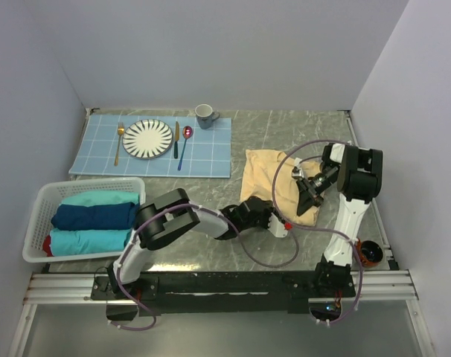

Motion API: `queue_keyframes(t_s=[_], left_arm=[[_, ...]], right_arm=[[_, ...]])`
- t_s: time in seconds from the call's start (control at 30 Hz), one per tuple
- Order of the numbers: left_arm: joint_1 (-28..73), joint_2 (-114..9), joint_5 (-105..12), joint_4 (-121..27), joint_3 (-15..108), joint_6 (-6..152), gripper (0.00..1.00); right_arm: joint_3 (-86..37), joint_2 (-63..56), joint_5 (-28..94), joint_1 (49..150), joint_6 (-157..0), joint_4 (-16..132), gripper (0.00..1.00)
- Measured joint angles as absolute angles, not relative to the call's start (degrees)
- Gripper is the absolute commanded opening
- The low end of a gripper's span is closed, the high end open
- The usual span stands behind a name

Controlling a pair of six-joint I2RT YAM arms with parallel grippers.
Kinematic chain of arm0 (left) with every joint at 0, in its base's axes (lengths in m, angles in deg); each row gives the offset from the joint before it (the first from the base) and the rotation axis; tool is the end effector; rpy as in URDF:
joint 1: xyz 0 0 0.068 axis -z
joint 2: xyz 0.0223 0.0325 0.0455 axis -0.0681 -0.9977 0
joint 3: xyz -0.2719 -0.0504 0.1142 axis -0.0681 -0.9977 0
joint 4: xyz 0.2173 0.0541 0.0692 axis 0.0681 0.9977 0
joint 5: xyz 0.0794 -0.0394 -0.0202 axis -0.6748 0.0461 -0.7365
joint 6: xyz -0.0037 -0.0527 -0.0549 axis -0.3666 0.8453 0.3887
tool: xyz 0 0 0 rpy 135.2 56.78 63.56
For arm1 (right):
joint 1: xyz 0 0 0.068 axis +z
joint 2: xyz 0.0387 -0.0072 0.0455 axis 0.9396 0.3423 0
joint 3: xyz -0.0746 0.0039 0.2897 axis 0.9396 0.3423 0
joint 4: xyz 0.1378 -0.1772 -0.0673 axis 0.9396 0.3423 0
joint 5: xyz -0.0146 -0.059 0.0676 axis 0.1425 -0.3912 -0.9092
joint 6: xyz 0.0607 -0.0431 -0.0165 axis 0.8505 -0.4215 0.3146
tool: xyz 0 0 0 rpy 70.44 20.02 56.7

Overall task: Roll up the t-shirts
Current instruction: Roll the T-shirt to the center of the board.

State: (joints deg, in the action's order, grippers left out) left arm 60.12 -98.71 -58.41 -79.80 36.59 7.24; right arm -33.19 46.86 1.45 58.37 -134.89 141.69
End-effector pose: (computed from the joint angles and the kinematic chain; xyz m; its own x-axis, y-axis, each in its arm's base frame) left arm 0.2049 -0.4117 0.1467 0.6033 0.6160 -0.5065 0.6575 -0.0248 0.7531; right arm 0.3239 -0.0246 0.1232 -0.9096 -0.4110 0.0602 -0.1968 0.5540 0.8089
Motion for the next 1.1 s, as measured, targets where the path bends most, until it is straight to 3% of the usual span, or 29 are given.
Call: queue_keyframes(t_s=[0.03,0.07,0.1,0.47,0.9,1.1], left_arm=[[59.90,-97.92,-57.69,-77.24,37.09,8.22,0.12],[59.69,-97.13,-57.03,-74.40,37.61,9.23,0.12],[59.47,-96.54,-56.33,-72.13,38.07,10.19,0.11],[57.48,-93.74,-51.63,-57.96,42.40,20.66,0.09],[55.90,-94.23,-47.19,-48.30,48.00,27.48,0.11],[54.57,-94.55,-43.70,-46.68,49.22,29.88,0.12]], right_arm=[[-31.42,44.94,1.34,58.35,-134.41,139.92,0.61],[-28.67,41.64,0.90,58.24,-133.89,136.93,0.72],[-25.39,37.03,0.73,58.15,-133.97,134.17,0.99],[9.73,-24.63,7.05,57.58,-134.04,97.50,1.00],[22.87,-44.32,18.54,63.29,-154.45,86.79,1.00],[22.89,-71.86,14.89,67.09,-163.02,93.87,1.00]])
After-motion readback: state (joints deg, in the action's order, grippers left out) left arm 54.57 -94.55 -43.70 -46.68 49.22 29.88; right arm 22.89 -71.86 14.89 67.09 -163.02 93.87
